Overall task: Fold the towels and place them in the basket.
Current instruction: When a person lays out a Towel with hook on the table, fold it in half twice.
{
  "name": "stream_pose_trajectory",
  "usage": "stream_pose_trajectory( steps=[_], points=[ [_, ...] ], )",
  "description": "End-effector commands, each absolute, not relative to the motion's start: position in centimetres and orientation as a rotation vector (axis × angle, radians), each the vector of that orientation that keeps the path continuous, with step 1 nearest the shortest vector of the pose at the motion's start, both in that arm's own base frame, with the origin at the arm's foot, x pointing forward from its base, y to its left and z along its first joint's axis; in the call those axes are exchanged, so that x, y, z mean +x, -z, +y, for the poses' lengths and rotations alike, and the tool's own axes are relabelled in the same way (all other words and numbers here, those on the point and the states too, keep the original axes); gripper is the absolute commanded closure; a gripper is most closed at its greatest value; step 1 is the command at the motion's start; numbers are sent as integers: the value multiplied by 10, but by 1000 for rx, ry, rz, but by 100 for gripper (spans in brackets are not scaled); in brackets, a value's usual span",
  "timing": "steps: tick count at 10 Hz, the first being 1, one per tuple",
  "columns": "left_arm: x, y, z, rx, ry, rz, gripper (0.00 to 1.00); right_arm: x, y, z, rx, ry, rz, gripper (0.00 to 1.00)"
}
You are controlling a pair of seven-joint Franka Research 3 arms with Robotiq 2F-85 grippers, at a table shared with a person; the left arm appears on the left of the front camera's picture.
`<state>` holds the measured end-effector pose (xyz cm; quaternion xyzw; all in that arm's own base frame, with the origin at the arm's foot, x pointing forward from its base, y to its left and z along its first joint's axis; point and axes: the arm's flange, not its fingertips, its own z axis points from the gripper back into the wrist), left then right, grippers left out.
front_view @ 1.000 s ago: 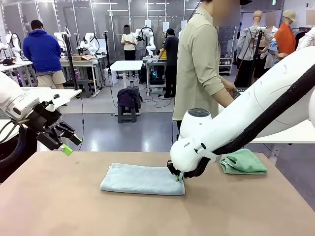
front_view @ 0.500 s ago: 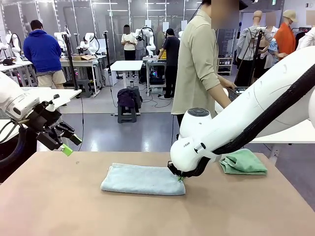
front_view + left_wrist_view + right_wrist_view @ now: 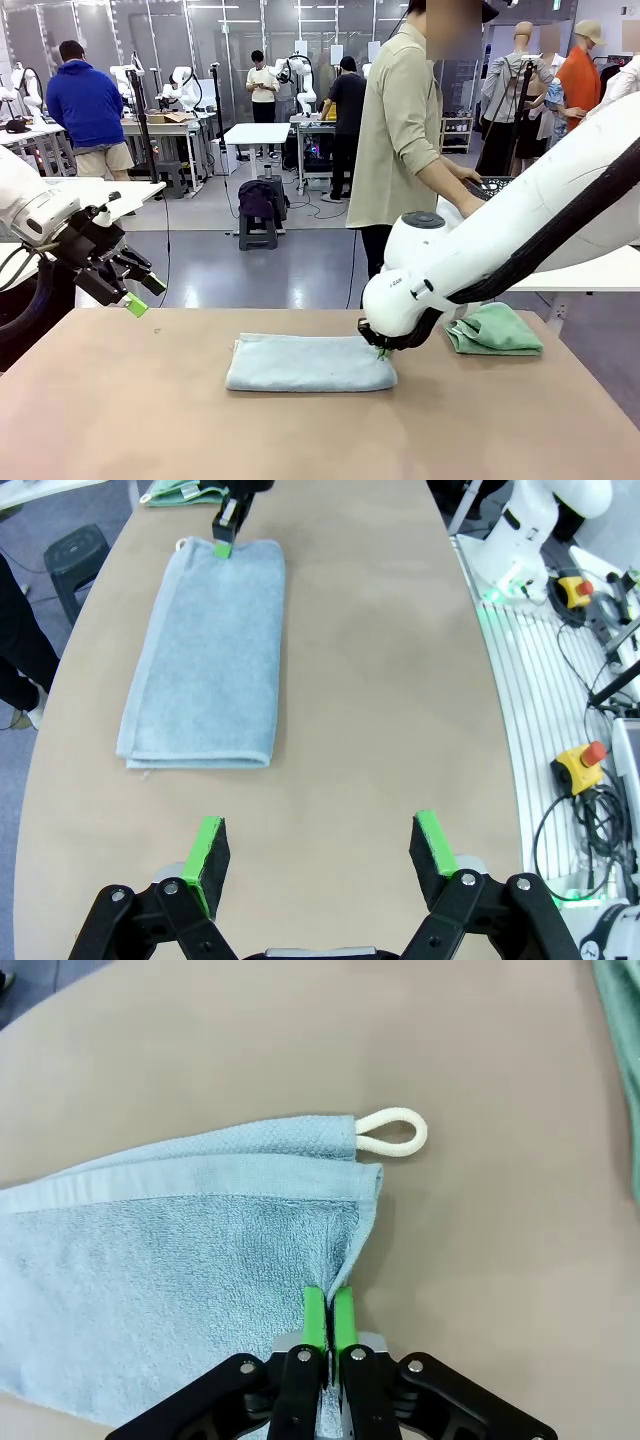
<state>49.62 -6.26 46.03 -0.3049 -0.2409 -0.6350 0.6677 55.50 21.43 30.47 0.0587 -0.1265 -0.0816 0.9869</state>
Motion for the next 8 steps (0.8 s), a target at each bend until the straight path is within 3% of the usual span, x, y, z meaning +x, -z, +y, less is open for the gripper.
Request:
stream_pose_trajectory(
  steps=[1,8],
  points=[
    [495,-461,-62,-680,1442,-541,8,554,-317,205,124,119,-276,100],
    [495,-461,-62,-680,1442,-541,8,528,-395,281,-50,-32,-334,100]
  ],
)
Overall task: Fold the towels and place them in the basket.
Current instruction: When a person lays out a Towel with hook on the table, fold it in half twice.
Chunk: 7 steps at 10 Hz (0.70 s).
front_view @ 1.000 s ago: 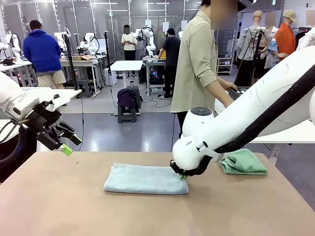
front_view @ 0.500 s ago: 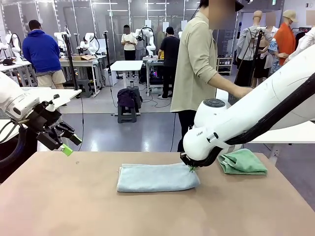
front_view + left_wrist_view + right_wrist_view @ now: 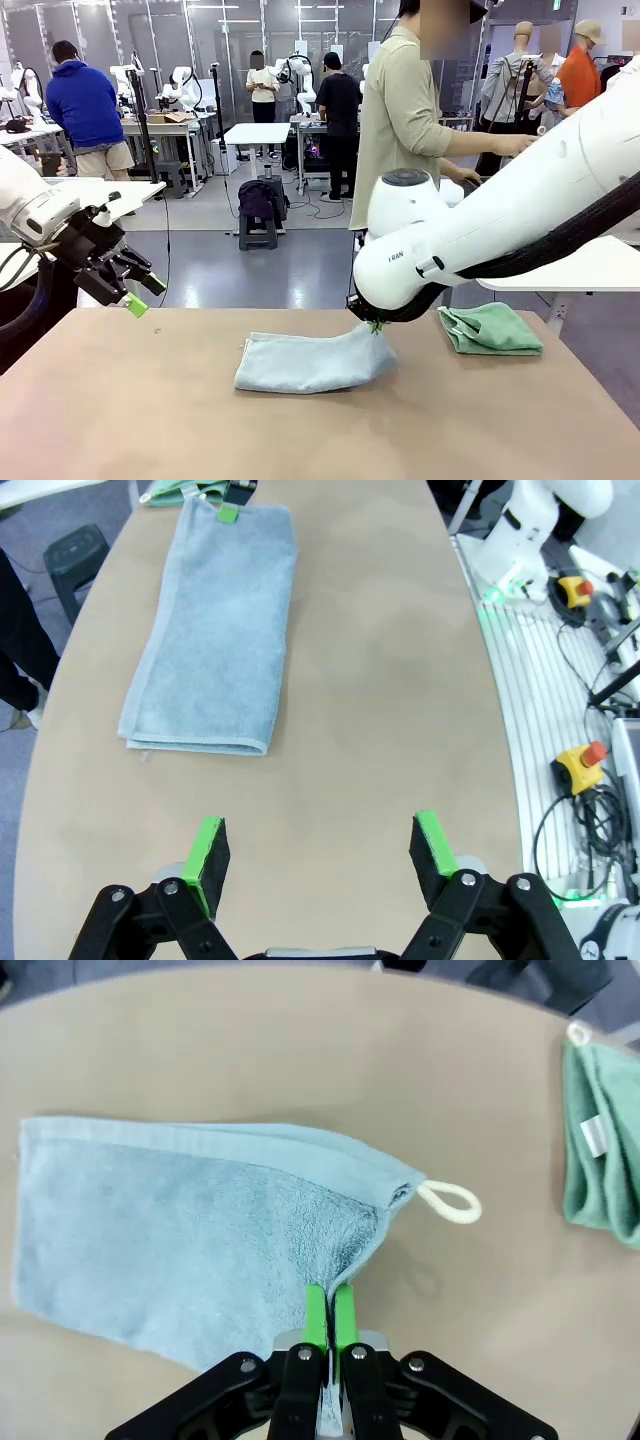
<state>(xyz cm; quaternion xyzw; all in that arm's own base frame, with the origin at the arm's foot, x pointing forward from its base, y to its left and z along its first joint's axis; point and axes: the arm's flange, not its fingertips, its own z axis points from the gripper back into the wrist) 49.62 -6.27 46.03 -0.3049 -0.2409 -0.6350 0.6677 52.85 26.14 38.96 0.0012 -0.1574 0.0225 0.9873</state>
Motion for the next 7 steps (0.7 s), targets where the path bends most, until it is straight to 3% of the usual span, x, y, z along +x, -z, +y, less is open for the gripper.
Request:
stream_pose_trajectory(
  steps=[1,7],
  points=[
    [495,-461,-62,-680,1442,-541,8,525,-405,304,-70,-57,-347,100],
    [495,-461,-62,-680,1442,-541,8,508,-401,442,-143,-128,-331,100]
  ],
)
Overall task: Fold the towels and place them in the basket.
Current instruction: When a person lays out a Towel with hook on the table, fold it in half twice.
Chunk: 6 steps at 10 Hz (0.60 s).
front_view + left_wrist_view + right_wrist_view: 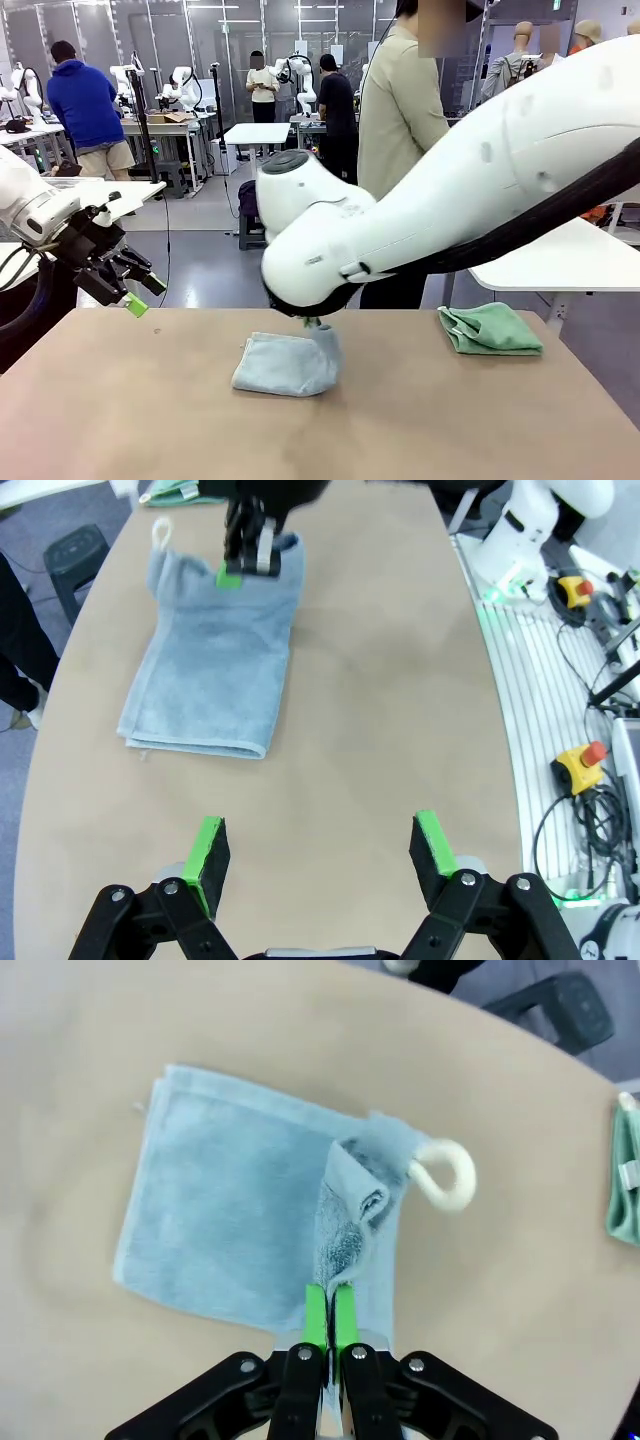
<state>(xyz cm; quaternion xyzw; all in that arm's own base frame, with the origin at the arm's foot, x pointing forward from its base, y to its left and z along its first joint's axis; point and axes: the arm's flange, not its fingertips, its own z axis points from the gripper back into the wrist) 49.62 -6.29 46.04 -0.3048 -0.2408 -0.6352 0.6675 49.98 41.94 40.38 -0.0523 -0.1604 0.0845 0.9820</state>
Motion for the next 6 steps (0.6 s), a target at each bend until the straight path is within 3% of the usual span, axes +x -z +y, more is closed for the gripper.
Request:
stream_pose_trajectory(
  steps=[1,6],
  points=[
    [495,-461,-62,-680,1442,-541,8,510,-394,461,-153,-97,-332,100],
    [495,-461,-62,-680,1442,-541,8,514,-353,514,-170,-60,-370,100]
  ],
)
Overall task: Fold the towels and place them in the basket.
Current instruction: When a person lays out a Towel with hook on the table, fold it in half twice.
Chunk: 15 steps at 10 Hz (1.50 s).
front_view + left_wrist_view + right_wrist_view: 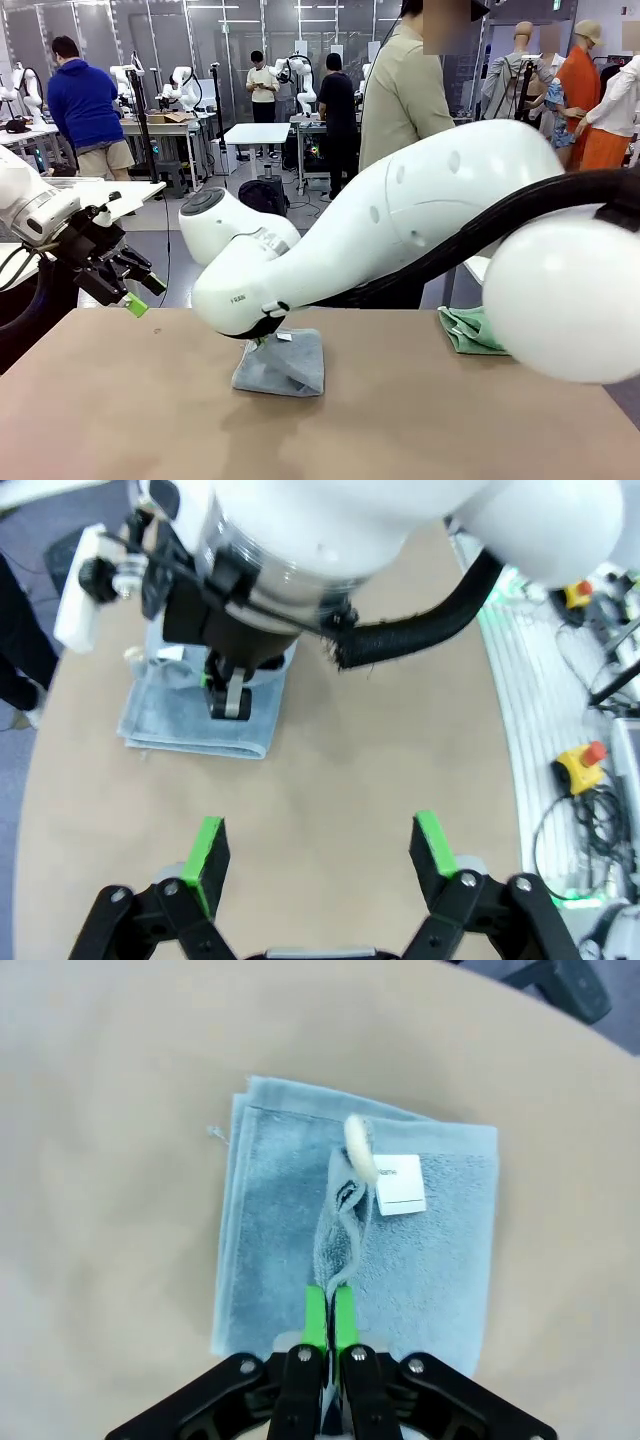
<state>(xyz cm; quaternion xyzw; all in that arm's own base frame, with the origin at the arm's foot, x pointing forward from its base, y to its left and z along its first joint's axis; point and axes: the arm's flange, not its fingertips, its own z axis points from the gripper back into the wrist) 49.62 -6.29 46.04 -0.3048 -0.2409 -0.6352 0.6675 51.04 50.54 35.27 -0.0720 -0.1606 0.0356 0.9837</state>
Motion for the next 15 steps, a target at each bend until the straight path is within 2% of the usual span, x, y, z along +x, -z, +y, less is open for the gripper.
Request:
stream_pose_trajectory(
  steps=[1,4,5,6,7,8,9,10,13,15],
  points=[
    [495,-461,-62,-680,1442,-541,8,515,-346,518,-168,-89,-379,100],
    [495,-461,-62,-680,1442,-541,8,515,-336,523,-121,-87,-358,100],
    [495,-461,-62,-680,1442,-541,8,514,-336,522,-101,-68,-348,76],
    [495,-461,-62,-680,1442,-541,8,513,-339,519,-81,-46,-354,76],
    [495,-461,-62,-680,1442,-541,8,512,-344,515,-65,-25,-359,56],
    [495,-461,-62,-680,1442,-541,8,511,-348,512,-53,-10,-350,75],
    [495,-461,-62,-680,1442,-541,8,510,-353,508,-58,6,-328,36],
    [495,-461,-62,-680,1442,-541,8,508,-362,499,-72,22,-294,55],
    [495,-461,-62,-680,1442,-541,8,508,-430,428,-9,126,-231,55],
    [495,-461,-62,-680,1442,-541,8,505,-463,372,98,163,-198,55]
  ],
)
